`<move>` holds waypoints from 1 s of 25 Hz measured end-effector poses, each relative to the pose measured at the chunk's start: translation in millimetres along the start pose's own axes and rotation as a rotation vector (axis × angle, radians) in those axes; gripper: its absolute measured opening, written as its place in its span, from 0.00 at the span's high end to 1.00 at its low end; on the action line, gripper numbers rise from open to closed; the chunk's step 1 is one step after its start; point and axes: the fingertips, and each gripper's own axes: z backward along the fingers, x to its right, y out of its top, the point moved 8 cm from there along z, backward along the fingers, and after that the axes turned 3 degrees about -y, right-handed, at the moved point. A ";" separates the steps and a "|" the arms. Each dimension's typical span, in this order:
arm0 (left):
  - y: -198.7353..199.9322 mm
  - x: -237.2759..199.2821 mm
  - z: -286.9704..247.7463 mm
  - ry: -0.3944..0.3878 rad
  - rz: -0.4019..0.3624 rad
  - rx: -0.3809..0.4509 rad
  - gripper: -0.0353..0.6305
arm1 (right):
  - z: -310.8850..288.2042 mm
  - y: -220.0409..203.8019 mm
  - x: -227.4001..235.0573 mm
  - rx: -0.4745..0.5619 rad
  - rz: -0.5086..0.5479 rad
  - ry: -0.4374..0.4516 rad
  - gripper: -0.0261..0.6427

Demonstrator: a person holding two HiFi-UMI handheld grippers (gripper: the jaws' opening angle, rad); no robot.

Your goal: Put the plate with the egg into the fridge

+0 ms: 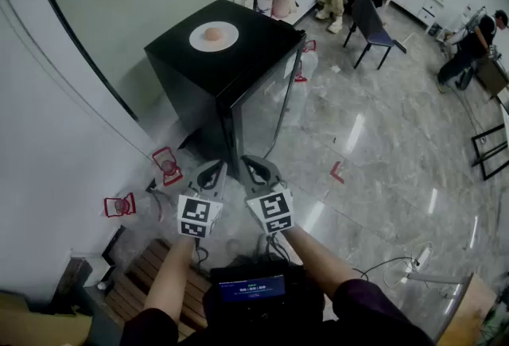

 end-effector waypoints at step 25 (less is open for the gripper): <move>-76.2 -75.2 -62.5 -0.027 0.075 -0.085 0.93 | -122.3 -111.5 15.5 -0.251 -0.129 -0.325 0.83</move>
